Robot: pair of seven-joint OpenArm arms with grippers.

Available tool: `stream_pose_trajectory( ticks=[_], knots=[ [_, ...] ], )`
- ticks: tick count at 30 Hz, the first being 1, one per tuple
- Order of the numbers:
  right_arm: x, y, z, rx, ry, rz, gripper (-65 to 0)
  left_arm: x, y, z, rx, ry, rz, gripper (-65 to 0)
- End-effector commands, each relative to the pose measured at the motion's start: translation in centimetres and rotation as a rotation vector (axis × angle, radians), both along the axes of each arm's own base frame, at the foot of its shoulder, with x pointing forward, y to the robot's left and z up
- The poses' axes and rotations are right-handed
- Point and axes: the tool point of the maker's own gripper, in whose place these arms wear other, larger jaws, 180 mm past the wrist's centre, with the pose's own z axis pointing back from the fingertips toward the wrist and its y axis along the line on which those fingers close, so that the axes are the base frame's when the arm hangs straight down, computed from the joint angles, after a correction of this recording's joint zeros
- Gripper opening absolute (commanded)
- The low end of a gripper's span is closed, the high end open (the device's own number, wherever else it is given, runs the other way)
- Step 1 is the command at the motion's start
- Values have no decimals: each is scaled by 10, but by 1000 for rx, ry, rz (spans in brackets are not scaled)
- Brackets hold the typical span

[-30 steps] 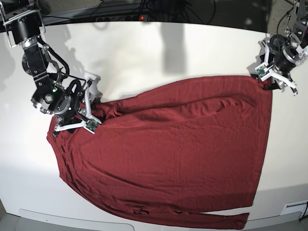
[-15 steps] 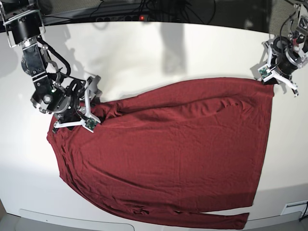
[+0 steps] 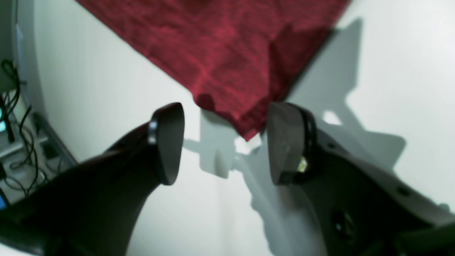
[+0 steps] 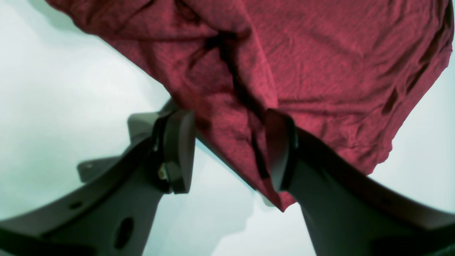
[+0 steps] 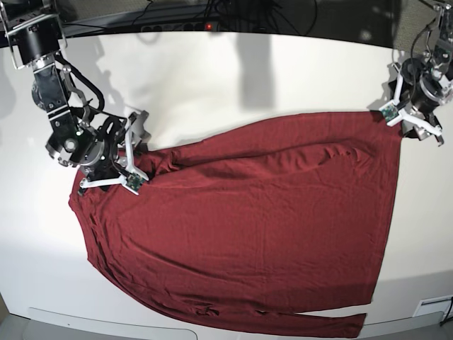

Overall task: Fold the T-shirt properly
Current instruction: 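Adjust both grippers' hold on the shirt's shoulder edges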

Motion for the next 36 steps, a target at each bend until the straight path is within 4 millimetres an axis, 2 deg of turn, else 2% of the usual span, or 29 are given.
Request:
stream_pose_trajectory(
  ticks=[1,6,10,14,18,22,25,28,31,36],
  knots=[
    [12,-3,15,-1,-47,0,-338,-13,-4,-2,1,44,-31,-274],
    [12,0,14,8,-48,0,-338,-27,-24,10,-48,30,-116,-275],
    [12,9,13,32,-46,1,-338,-20,-37,13,-116,-15,-125,-281],
    [12,17,11,53,-45,3,-338,-3,-25,9,-111,-42,-83,-281],
    [10,18,9,46,-34,-2,-338,7,1,-8,-90,-13,-19,-281],
    [10,18,9,45,-33,-3,-338,-1,30,-27,-15,42,14,-281],
    [10,18,9,45,-33,-3,-338,-11,40,-36,8,75,20,-282],
    [10,18,9,45,-33,-3,-338,-21,38,-42,-2,131,10,-336],
    [10,18,9,46,-33,-3,-338,-22,34,-43,-16,137,-4,-409],
    [10,18,9,44,-32,-4,-338,-27,16,-48,-45,147,-76,-401]
  ],
)
